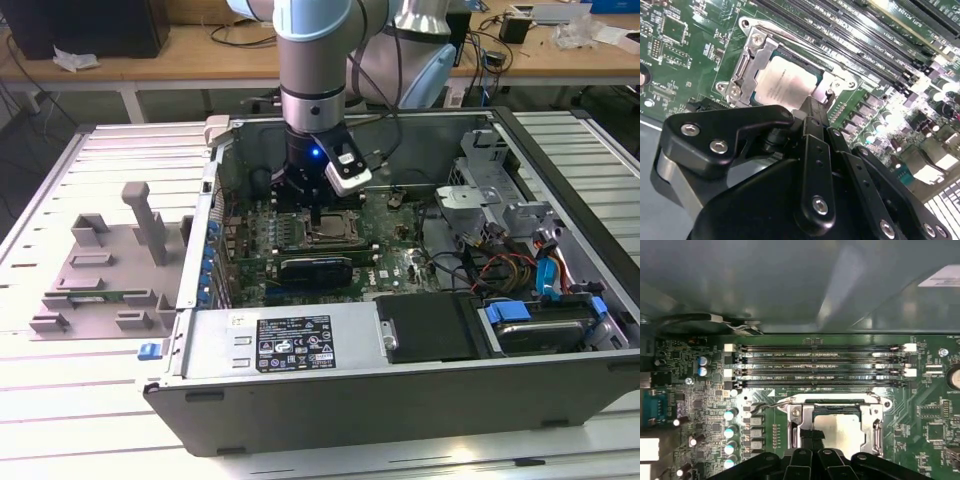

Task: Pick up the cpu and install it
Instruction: 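Close the cpu cover, then install the first cpu locking lever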

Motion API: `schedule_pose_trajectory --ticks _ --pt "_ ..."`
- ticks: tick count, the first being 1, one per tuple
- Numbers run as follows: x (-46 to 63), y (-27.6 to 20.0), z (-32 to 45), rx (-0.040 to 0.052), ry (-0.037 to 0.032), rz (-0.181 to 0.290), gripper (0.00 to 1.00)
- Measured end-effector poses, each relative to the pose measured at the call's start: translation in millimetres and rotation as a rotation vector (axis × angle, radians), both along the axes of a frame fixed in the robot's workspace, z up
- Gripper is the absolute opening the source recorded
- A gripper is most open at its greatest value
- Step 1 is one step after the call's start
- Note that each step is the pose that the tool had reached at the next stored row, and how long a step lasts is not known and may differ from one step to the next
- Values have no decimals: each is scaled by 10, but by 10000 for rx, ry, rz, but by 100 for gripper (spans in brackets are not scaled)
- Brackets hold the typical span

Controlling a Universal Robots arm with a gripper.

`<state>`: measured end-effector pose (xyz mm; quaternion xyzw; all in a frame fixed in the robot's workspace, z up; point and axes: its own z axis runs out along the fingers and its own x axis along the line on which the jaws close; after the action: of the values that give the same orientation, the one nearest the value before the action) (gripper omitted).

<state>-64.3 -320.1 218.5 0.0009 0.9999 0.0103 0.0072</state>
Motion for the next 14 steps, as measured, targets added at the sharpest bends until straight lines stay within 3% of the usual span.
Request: schedule_pose_trajectory --ticks 3,5,6,9,14 --pt "0 0 64 0 0 0 11" --pt "0 0 175 -36 0 1 11" --pt "1 0 178 -51 -2 1 11" --pt "264 0 178 -78 52 1 11" --pt "264 0 180 -79 52 1 11"
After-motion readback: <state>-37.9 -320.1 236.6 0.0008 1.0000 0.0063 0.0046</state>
